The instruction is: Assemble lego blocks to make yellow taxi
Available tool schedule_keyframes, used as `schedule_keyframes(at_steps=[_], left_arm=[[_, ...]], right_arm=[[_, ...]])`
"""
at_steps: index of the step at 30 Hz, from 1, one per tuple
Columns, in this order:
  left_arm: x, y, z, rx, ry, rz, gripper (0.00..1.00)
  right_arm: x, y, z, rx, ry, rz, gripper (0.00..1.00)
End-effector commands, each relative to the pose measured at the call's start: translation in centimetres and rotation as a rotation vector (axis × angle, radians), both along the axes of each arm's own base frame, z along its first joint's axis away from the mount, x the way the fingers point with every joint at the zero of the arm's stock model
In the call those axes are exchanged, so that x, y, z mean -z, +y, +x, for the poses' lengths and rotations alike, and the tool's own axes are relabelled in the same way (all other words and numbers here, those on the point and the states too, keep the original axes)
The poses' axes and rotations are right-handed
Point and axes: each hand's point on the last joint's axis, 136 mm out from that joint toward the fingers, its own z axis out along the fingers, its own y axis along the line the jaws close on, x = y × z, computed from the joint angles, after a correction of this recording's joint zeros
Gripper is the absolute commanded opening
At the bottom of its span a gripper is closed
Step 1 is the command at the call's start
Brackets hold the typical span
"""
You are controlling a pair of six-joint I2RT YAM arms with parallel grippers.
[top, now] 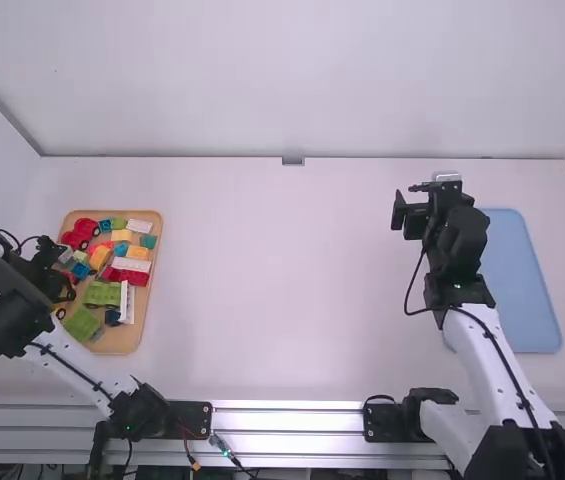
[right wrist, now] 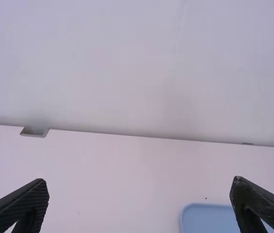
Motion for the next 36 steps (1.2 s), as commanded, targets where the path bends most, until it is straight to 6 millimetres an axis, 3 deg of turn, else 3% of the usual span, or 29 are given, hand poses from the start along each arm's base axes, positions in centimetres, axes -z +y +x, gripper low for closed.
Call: schedule_keyframes(at_steps=[1,5,6,7,8,11,16,17,21,23,24,25,28,29,32,33,35,36], left_arm=[[-1.6,-0.1,1.8,-0.081,-0.025,-0.007,0.54],[-4.5,-2.1,3.4,-0.074,-0.008,-0.048,0.58],[-5.9,-3.6,4.7,-0.038,-0.025,-0.080,0.57],[-6.1,-3.8,4.9,-0.034,-0.026,-0.081,0.57],[-7.4,-5.4,6.4,0.002,-0.052,-0.105,0.49],[-9.3,-8.2,9.1,0.070,-0.111,-0.145,0.46],[-12.0,-15.5,14.4,0.274,-0.198,-0.175,0.48],[-12.3,-18.0,15.6,0.342,-0.205,-0.169,0.48],[-12.0,-25.4,17.5,0.549,-0.174,-0.109,0.46],[-11.5,-28.4,17.8,0.632,-0.156,-0.082,0.46],[-11.0,-30.8,17.8,0.698,-0.142,-0.062,0.47],[-10.9,-31.5,17.8,0.715,-0.138,-0.056,0.47],[-9.1,-37.7,17.1,0.885,-0.111,-0.008,0.46],[-8.8,-38.3,17.0,0.900,-0.108,-0.003,0.45],[-6.0,-43.5,14.8,1.040,-0.067,0.030,0.46],[-5.5,-44.2,14.2,1.063,-0.056,0.034,0.46],[-3.4,-46.8,11.8,1.154,-0.010,0.051,0.36],[-3.1,-47.1,11.5,1.165,-0.004,0.053,0.35]], right_arm=[[-1.8,-0.2,0.5,0.006,-0.036,0.003,0.99],[-1.8,-0.2,0.5,0.006,-0.036,0.004,0.99],[-1.8,-0.2,0.5,0.006,-0.037,0.003,0.98],[-1.8,-0.2,0.5,0.005,-0.037,0.003,0.99],[-1.9,-0.2,0.5,0.005,-0.037,0.003,0.99],[-1.9,-0.2,0.5,0.006,-0.037,0.004,0.99],[-2.0,-0.2,0.6,0.005,-0.043,0.004,0.99],[-2.0,-0.2,0.6,0.005,-0.042,0.004,0.99],[-1.9,-0.2,0.6,0.006,-0.041,0.003,0.99],[-2.0,-0.2,0.6,0.006,-0.042,0.004,0.99],[-2.0,-0.2,0.6,0.005,-0.042,0.003,0.99],[-2.0,-0.2,0.6,0.005,-0.042,0.003,0.99],[-2.0,-0.2,0.6,0.006,-0.043,0.003,0.99],[-2.0,-0.2,0.6,0.006,-0.043,0.004,0.99],[-2.0,-0.5,0.6,0.017,-0.044,0.002,0.99],[-2.0,-0.7,0.6,0.021,-0.044,0.002,0.99],[-2.0,-1.2,0.6,0.033,-0.043,0.003,0.99],[-2.0,-1.3,0.6,0.035,-0.042,0.003,0.99]])
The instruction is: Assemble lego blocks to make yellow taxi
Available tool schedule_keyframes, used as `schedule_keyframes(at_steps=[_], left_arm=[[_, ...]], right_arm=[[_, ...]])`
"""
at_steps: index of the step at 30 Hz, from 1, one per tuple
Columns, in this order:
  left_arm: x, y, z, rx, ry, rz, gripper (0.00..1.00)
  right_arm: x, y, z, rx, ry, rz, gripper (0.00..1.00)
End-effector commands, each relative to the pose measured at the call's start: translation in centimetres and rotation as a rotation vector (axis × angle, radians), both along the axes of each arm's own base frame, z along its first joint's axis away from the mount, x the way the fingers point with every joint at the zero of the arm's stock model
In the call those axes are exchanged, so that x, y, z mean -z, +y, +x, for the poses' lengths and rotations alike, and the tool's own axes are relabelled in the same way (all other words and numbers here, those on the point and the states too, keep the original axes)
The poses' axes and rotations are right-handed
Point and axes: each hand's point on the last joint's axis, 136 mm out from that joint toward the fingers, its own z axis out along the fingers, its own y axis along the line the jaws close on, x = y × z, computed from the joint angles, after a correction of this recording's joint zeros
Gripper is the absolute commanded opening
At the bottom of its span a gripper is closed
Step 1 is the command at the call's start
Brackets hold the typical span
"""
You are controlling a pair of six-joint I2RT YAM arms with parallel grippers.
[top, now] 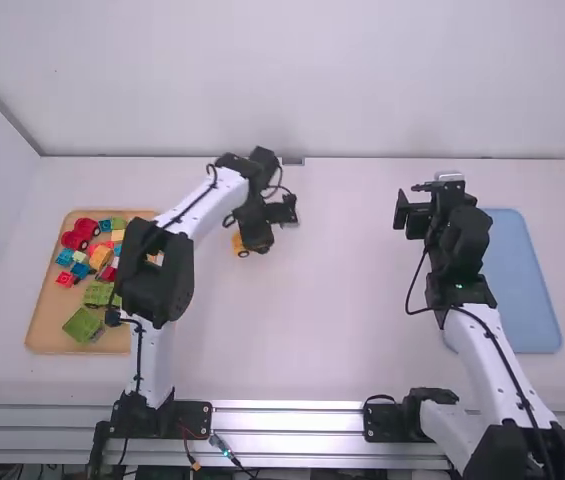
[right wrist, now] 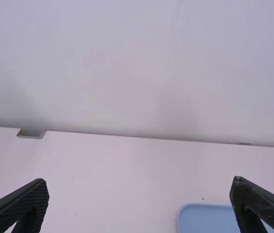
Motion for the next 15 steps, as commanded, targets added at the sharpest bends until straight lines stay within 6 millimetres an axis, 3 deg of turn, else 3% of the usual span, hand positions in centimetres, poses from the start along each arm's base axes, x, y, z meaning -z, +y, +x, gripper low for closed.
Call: schedule_keyframes(at_steps=[1,3,7,12,15], left_arm=[[2.6,-1.4,-2.8,0.078,0.041,0.086,0.32],[3.9,-3.5,-4.3,0.131,0.026,0.107,0.31],[4.4,-7.3,-7.3,0.178,0.040,0.096,0.28],[5.3,-9.2,-9.0,0.238,0.042,0.081,0.29],[6.4,-10.3,-9.8,0.245,0.063,0.008,0.36]], right_arm=[[-1.8,-0.8,0.5,0.021,-0.037,0.000,0.99],[-1.9,-1.3,0.5,0.040,-0.038,0.031,0.99],[-1.9,-2.4,0.5,0.081,-0.038,0.083,0.99],[-1.7,-2.8,0.4,0.089,-0.033,0.084,0.99],[-1.7,-2.7,0.4,0.086,-0.033,0.084,0.99]])
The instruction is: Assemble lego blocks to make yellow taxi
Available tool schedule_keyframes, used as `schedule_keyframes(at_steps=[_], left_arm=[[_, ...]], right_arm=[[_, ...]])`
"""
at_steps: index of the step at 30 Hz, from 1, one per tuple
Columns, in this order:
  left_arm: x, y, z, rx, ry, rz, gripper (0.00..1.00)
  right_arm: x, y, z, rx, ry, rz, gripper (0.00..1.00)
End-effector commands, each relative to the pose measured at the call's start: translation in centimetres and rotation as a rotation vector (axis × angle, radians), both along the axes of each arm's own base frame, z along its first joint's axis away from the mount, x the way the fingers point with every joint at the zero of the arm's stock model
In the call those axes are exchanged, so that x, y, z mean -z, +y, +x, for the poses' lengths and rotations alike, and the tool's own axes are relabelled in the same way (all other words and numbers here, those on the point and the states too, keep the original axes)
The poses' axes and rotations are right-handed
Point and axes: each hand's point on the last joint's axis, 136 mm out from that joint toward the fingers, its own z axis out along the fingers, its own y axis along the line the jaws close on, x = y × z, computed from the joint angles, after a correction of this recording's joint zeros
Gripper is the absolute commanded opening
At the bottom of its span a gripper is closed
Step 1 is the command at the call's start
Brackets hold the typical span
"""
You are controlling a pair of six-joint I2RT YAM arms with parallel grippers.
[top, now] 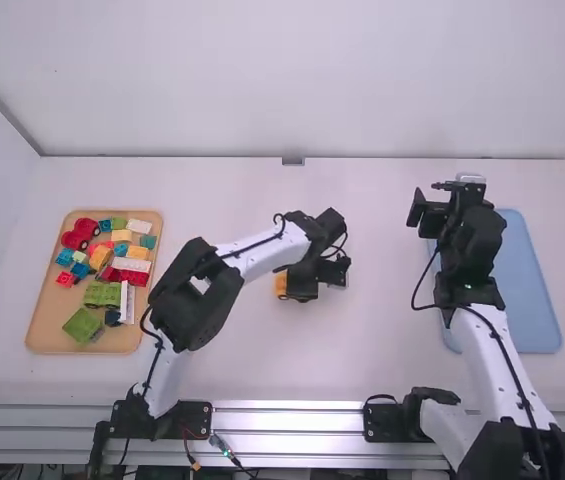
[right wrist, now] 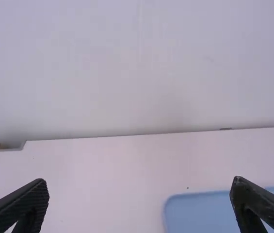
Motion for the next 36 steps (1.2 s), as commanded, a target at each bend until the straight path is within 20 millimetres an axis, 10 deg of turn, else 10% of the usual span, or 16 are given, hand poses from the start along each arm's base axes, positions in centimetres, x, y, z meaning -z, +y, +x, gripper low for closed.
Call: schedule_keyframes(at_steps=[1,8,12,26,36], left_arm=[[1.3,0.0,-1.4,-0.016,0.070,-0.039,0.37],[1.8,0.8,-0.2,-0.056,0.005,0.007,0.52],[1.7,0.7,-0.2,-0.070,0.007,0.000,0.99],[-3.8,2.6,3.4,-0.159,-0.022,-0.017,0.99],[-12.2,14.2,14.4,-0.708,-0.165,-0.135,0.99]], right_arm=[[-1.9,0.2,0.5,-0.008,-0.037,0.008,0.99],[-1.9,0.2,0.6,-0.011,-0.041,0.008,0.99],[-1.9,0.2,0.6,-0.010,-0.041,0.007,0.99],[-4.8,7.3,0.1,-0.399,-0.168,-0.035,0.99],[-3.1,18.1,-2.9,-0.733,-0.164,-0.245,0.99]])
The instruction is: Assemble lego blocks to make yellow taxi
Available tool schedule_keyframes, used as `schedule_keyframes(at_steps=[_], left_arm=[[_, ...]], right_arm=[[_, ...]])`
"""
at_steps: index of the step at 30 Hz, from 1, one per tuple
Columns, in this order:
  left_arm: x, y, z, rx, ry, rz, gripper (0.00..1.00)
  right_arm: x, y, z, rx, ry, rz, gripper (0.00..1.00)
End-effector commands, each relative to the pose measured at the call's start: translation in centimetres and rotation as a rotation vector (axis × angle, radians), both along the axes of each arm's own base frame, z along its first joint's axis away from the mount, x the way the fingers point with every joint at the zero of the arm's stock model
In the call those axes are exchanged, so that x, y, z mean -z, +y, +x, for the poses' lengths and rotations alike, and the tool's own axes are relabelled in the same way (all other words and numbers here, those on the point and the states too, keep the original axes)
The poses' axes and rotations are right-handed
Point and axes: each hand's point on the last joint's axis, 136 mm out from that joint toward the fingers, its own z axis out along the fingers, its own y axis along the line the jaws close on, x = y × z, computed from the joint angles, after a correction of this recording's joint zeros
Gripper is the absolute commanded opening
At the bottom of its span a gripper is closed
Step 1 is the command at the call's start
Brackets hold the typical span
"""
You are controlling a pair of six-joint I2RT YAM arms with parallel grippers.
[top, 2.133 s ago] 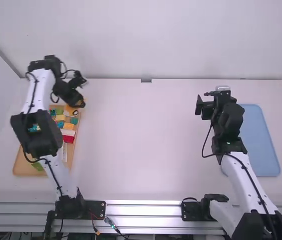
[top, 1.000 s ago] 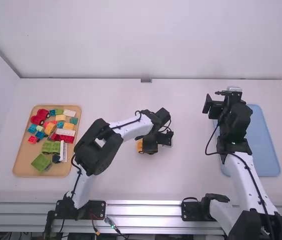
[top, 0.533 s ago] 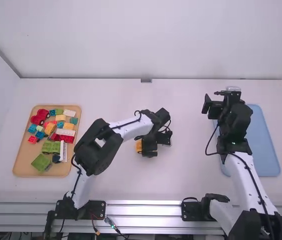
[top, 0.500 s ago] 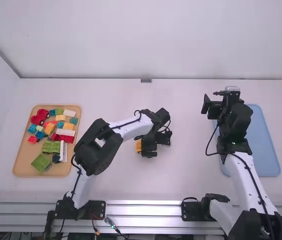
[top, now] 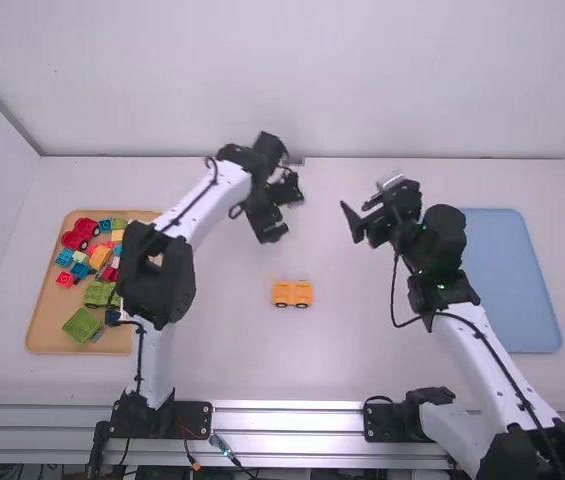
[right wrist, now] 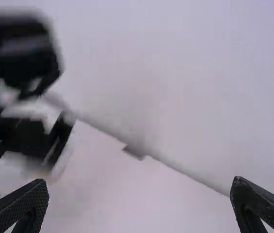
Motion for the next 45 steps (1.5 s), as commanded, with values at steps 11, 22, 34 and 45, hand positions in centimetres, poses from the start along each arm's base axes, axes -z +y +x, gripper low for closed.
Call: schedule_keyframes(at_steps=[11,22,34,45], left_arm=[[-6.0,24.9,5.2,-0.854,-0.157,-0.115,0.99],[-5.7,36.7,0.9,-1.037,-0.150,-0.066,0.99],[-3.5,39.2,-1.3,-1.136,-0.105,0.009,0.98],[-0.2,38.9,-3.6,-1.061,-0.002,0.089,0.97]], right_arm=[[6.3,11.3,0.1,-0.309,0.190,-0.267,0.99],[3.9,8.4,3.8,-0.180,0.252,-0.168,0.99],[-1.3,2.7,2.2,-0.199,0.181,-0.109,0.99],[-3.0,0.3,2.7,-0.151,0.166,-0.035,0.99]])
